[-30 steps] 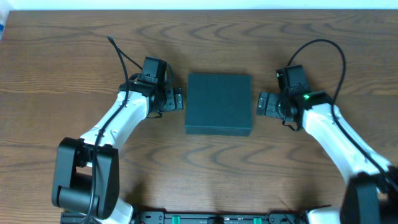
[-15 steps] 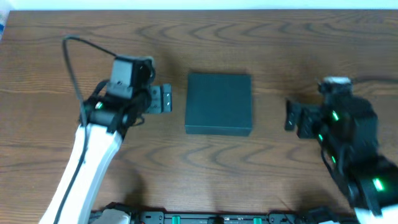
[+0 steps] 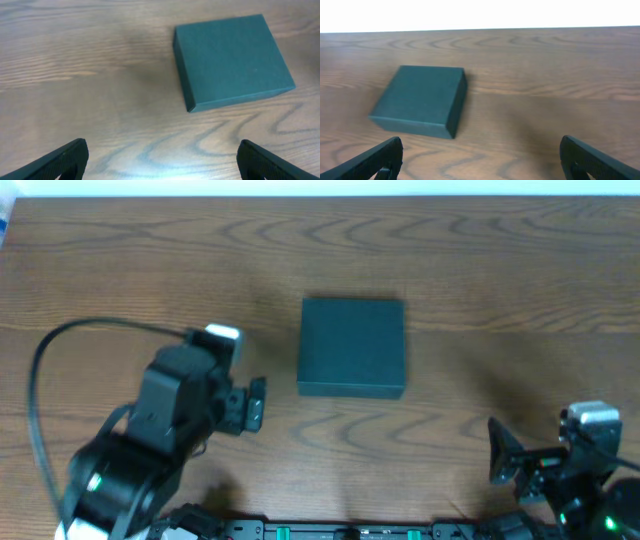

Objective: Pack container

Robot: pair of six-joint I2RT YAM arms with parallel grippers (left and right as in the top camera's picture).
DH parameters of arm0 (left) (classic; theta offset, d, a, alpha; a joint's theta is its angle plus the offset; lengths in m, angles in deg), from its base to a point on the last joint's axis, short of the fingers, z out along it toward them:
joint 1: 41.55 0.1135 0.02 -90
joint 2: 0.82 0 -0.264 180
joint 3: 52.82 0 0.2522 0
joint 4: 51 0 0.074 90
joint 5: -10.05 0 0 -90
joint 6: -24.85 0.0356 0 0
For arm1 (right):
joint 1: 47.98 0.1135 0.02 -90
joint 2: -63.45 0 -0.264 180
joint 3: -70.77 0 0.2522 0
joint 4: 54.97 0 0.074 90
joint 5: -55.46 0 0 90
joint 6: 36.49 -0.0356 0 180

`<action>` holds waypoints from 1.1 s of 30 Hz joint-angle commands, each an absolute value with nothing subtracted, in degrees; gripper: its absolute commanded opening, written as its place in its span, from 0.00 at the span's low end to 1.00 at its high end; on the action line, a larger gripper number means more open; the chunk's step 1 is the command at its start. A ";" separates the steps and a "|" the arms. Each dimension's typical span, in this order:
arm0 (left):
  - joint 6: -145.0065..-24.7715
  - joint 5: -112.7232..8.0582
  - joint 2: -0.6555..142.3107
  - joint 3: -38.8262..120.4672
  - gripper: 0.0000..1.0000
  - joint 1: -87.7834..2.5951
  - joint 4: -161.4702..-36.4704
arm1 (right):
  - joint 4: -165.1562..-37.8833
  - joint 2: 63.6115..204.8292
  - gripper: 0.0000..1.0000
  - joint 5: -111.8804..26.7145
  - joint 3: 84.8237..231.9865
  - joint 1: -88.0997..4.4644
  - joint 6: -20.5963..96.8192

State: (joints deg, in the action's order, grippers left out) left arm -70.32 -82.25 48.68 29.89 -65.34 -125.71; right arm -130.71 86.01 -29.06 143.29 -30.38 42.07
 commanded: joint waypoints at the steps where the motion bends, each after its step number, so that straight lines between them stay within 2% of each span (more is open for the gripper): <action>1: -73.16 -85.49 45.70 30.46 0.95 -65.58 -127.35 | -130.99 84.97 0.99 -34.33 143.47 -29.74 42.81; 12: -73.08 -85.47 44.44 30.46 0.96 -65.58 -134.06 | -133.16 85.03 0.99 -37.81 143.47 -29.74 42.85; 28: -73.08 -85.47 44.44 30.46 0.95 -65.58 -134.28 | -140.76 85.03 0.99 -37.87 143.47 -29.74 42.85; 33: -73.08 -85.47 44.44 30.46 0.95 -65.58 -134.28 | -135.85 84.33 0.99 -37.83 143.18 -31.21 48.82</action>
